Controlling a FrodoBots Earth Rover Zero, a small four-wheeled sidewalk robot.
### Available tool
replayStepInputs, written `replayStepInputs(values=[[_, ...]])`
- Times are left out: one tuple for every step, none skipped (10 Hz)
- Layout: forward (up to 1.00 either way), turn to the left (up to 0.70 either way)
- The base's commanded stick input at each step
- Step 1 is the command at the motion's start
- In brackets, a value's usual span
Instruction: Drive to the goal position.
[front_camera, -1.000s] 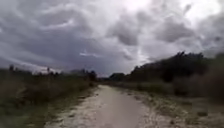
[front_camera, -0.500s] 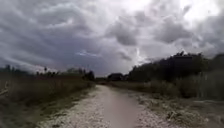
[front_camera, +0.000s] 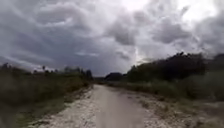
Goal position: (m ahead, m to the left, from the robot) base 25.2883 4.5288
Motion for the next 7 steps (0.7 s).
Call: replayStepInputs(values=[[0.85,0.13],[0.85,0.25],[0.85,0.32],[0.85,0.18],[0.85,0.0],[0.85,0.0],[0.85,0.23]])
